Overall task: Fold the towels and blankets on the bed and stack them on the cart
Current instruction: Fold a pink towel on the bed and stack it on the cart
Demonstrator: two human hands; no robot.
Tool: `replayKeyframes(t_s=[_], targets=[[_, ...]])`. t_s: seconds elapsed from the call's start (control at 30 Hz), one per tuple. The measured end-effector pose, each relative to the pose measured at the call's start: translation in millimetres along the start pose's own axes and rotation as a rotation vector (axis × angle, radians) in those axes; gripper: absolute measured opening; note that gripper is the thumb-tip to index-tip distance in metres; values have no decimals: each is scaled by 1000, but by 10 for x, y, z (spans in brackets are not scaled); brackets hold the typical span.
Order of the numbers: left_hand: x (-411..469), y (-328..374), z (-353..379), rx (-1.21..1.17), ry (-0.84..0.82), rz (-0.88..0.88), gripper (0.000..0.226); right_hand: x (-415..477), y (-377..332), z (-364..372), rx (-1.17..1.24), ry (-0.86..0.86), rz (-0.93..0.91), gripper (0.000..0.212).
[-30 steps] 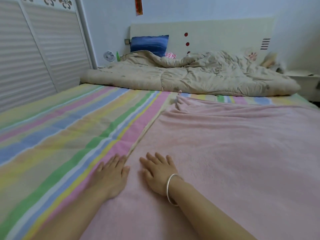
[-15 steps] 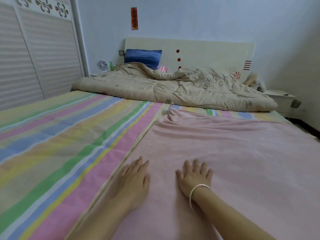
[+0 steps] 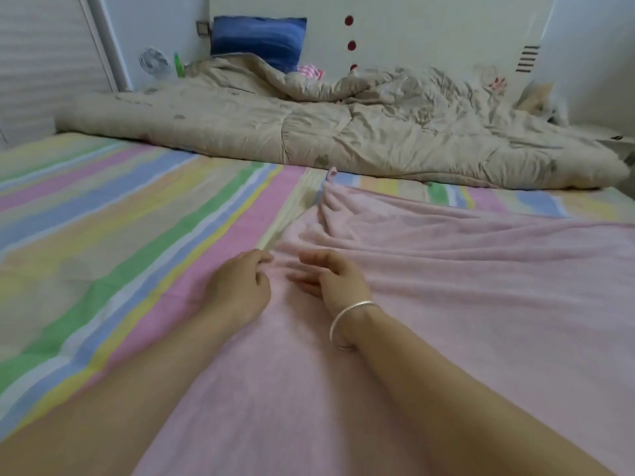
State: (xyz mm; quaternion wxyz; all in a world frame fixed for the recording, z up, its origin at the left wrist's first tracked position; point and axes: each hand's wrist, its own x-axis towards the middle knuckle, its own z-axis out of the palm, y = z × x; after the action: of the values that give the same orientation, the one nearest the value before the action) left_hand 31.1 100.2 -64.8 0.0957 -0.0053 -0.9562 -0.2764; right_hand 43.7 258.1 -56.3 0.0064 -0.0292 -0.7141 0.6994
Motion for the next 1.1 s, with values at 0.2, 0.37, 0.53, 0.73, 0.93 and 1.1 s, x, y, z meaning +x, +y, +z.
replayKeyframes(t_s=[0.2, 0.37, 0.53, 0.73, 0.93, 1.1], targets=[[602, 168, 66, -92, -85, -156, 29, 814, -295, -472, -424, 281, -48, 38], [1197, 263, 111, -59, -279, -65, 44, 1674, -535, -624, -871, 257, -14, 26], [1708, 396, 217, 33, -412, 76, 58, 2370, -706, -484, -744, 36, 242, 41], [1942, 318, 419, 19, -455, 139, 55, 2658, -651, -247, -884, -151, 292, 35], [2117, 313, 539, -266, -369, -140, 62, 3231, -671, -201, -1108, -87, 47, 33], [2389, 219, 500, -405, -422, -250, 50, 3781, -778, -41, -1208, 43, 56, 32]])
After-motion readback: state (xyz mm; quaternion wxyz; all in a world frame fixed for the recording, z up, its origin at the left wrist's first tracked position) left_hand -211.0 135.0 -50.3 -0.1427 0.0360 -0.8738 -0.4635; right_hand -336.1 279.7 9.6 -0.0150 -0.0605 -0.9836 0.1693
